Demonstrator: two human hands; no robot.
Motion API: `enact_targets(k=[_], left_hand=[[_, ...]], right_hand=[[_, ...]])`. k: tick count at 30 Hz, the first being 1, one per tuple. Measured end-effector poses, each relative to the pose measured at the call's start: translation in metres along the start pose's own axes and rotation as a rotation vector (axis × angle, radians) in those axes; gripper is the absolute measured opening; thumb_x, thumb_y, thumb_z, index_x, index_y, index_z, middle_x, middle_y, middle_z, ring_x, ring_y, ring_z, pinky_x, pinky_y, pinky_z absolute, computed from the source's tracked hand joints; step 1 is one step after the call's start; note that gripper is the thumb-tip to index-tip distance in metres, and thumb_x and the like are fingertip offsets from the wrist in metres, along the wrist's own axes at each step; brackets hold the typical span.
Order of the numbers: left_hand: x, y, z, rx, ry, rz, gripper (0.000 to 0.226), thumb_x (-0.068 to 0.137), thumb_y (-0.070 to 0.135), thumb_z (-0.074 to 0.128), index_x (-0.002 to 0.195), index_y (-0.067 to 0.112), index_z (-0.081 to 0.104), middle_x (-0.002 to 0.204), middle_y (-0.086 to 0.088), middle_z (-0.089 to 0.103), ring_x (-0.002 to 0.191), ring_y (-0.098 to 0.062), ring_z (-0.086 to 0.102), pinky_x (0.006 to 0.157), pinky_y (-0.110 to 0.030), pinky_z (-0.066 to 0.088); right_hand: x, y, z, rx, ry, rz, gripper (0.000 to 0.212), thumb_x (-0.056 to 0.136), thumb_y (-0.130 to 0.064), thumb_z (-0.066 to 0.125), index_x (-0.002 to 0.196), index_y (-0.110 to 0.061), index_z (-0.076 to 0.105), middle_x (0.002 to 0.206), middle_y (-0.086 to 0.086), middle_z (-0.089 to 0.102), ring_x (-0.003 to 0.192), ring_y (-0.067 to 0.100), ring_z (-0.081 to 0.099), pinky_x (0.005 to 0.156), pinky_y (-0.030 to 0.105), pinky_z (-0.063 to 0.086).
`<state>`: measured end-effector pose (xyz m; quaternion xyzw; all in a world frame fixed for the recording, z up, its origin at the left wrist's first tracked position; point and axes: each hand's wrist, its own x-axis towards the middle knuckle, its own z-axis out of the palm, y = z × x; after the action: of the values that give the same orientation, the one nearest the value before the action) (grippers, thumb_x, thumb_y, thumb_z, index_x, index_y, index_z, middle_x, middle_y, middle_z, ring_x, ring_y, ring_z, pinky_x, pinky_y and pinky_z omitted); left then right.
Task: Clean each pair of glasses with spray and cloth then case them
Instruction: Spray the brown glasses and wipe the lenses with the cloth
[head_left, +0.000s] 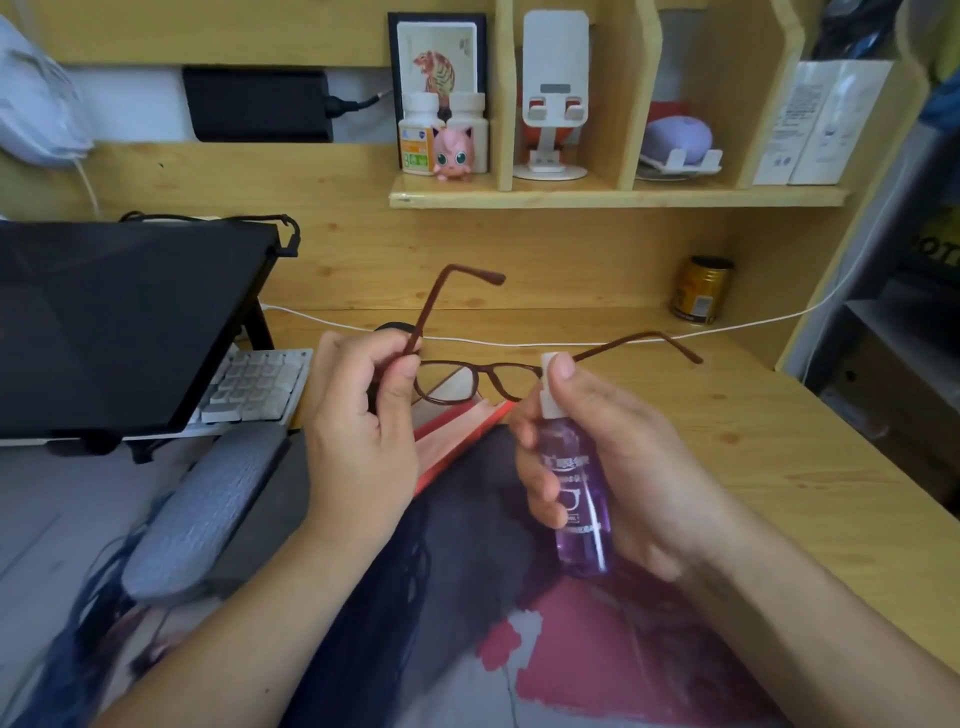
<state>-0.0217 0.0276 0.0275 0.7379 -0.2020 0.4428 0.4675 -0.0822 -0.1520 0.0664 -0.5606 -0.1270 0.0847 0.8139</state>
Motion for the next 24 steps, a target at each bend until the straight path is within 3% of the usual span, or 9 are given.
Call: enact_targets(k=[3, 6, 9, 12, 14, 16, 21, 24], left_hand=[[0.000, 0.003, 0.000, -0.023, 0.001, -0.024, 0.012, 0.100, 0.001, 0.056, 0.107, 0.005, 0.065, 0.102, 0.000, 0.053, 0.097, -0.010, 0.055, 0.089, -0.019, 0.042], [-0.001, 0.004, 0.000, -0.025, -0.014, -0.025, 0.012, 0.100, 0.001, 0.056, 0.107, 0.006, 0.065, 0.101, -0.001, 0.054, 0.097, -0.012, 0.056, 0.089, -0.020, 0.043], [-0.001, 0.005, -0.001, -0.036, -0.019, -0.029, 0.016, 0.100, 0.001, 0.056, 0.107, 0.013, 0.063, 0.102, -0.002, 0.054, 0.097, -0.013, 0.057, 0.089, -0.019, 0.043], [0.000, 0.005, -0.003, -0.050, -0.009, -0.041, 0.021, 0.101, 0.000, 0.056, 0.108, 0.020, 0.059, 0.102, -0.002, 0.054, 0.098, -0.008, 0.056, 0.089, -0.017, 0.042], [0.000, 0.005, -0.004, -0.055, -0.001, -0.055, 0.021, 0.101, 0.000, 0.056, 0.107, 0.020, 0.059, 0.102, -0.002, 0.053, 0.098, -0.008, 0.056, 0.089, -0.018, 0.042], [0.000, 0.005, -0.004, -0.052, 0.001, -0.061, 0.019, 0.101, 0.001, 0.056, 0.107, 0.019, 0.060, 0.102, -0.003, 0.054, 0.098, -0.008, 0.056, 0.089, -0.019, 0.042], [0.000, 0.005, -0.003, -0.026, -0.003, -0.059, 0.013, 0.100, -0.001, 0.057, 0.107, 0.005, 0.065, 0.101, -0.006, 0.056, 0.098, -0.003, 0.054, 0.089, -0.014, 0.040], [0.000, 0.005, -0.003, -0.004, -0.002, -0.043, 0.011, 0.100, -0.001, 0.057, 0.106, 0.003, 0.065, 0.100, -0.006, 0.055, 0.096, -0.012, 0.055, 0.088, -0.018, 0.042]], right_hand=[[0.003, 0.005, -0.008, 0.089, -0.019, -0.110, 0.027, 0.105, -0.032, 0.044, 0.099, -0.009, 0.055, 0.084, 0.011, 0.055, 0.059, 0.019, 0.049, 0.048, 0.029, 0.045], [0.005, 0.012, -0.013, 0.078, -0.056, -0.081, 0.028, 0.106, -0.036, 0.041, 0.104, -0.012, 0.055, 0.084, 0.012, 0.055, 0.063, 0.021, 0.050, 0.056, 0.032, 0.047], [0.008, 0.025, -0.016, -0.072, -0.060, -0.038, 0.030, 0.103, -0.036, 0.044, 0.108, -0.010, 0.057, 0.086, 0.012, 0.053, 0.067, 0.024, 0.049, 0.061, 0.035, 0.044], [0.009, 0.037, -0.018, -0.319, -0.027, -0.166, 0.031, 0.099, -0.029, 0.052, 0.124, -0.013, 0.061, 0.087, 0.013, 0.055, 0.078, 0.026, 0.056, 0.075, 0.035, 0.049], [0.007, 0.043, -0.016, -0.351, -0.022, -0.272, 0.036, 0.101, -0.028, 0.048, 0.131, -0.011, 0.057, 0.091, 0.019, 0.058, 0.087, 0.027, 0.058, 0.084, 0.037, 0.049], [0.005, 0.050, -0.012, -0.322, -0.042, -0.256, 0.038, 0.102, -0.031, 0.041, 0.127, -0.006, 0.055, 0.094, 0.025, 0.058, 0.092, 0.030, 0.056, 0.091, 0.046, 0.046], [0.004, 0.062, -0.002, -0.349, -0.060, -0.110, 0.044, 0.103, -0.043, 0.039, 0.098, -0.001, 0.051, 0.084, 0.015, 0.056, 0.081, 0.029, 0.055, 0.091, 0.064, 0.047], [0.006, 0.049, 0.001, -0.230, -0.012, -0.076, 0.045, 0.100, -0.047, 0.040, 0.096, -0.003, 0.050, 0.080, 0.016, 0.058, 0.068, 0.027, 0.057, 0.070, 0.042, 0.052]])
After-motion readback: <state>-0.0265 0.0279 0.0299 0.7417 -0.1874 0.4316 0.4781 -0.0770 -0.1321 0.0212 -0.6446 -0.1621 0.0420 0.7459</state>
